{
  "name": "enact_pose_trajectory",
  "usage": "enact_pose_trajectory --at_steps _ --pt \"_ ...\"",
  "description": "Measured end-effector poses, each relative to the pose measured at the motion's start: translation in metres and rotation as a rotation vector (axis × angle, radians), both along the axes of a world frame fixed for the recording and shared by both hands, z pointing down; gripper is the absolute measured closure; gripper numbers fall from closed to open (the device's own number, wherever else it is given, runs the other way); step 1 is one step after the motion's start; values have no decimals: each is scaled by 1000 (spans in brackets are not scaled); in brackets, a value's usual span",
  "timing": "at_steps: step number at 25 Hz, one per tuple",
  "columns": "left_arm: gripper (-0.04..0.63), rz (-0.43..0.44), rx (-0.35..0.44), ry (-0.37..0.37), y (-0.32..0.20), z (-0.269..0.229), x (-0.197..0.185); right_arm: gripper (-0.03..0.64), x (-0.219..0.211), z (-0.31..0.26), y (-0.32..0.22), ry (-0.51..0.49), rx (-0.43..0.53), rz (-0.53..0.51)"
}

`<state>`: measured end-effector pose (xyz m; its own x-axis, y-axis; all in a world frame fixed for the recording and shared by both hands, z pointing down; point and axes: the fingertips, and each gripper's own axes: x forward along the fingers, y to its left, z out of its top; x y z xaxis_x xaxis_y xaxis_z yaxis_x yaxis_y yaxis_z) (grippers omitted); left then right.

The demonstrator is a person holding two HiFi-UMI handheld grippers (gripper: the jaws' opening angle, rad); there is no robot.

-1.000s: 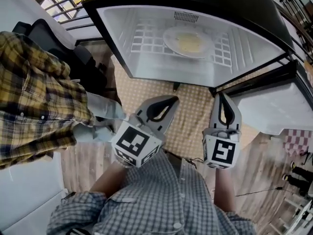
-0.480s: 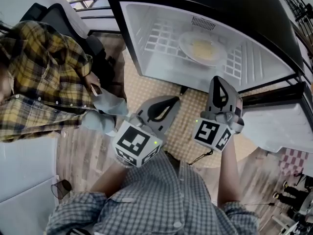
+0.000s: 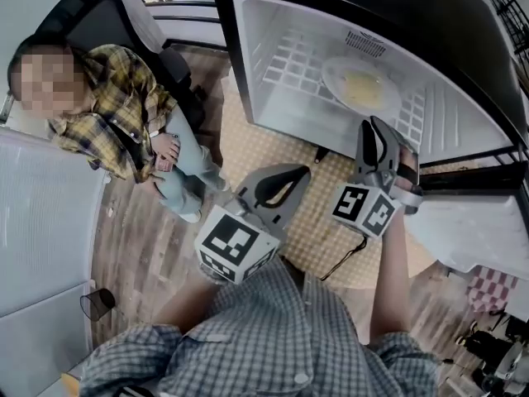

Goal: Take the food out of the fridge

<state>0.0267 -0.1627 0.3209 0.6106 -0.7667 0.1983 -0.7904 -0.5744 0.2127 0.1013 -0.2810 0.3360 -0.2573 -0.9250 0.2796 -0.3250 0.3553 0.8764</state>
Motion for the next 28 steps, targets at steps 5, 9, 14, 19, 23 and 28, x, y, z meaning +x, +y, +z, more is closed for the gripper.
enact_pose_trajectory --at_steps 5,9,14,19,23,28 --pt "589 -10 -14 15 -1 3 -3 565 -3 6 -8 69 5 -3" --pt "589 24 -21 0 0 5 2 566 -6 13 -13 123 -7 -21" --pt "589 72 -40 11 0 8 9 566 -6 11 -14 131 3 -26" --pt "589 91 -55 39 -5 7 15 587 -7 10 -15 174 19 -21" --pt "589 85 -128 143 -20 12 19 586 -8 11 -11 168 11 -21" --pt "589 57 -242 349 -50 13 20 586 -8 10 -1 169 7 -28"
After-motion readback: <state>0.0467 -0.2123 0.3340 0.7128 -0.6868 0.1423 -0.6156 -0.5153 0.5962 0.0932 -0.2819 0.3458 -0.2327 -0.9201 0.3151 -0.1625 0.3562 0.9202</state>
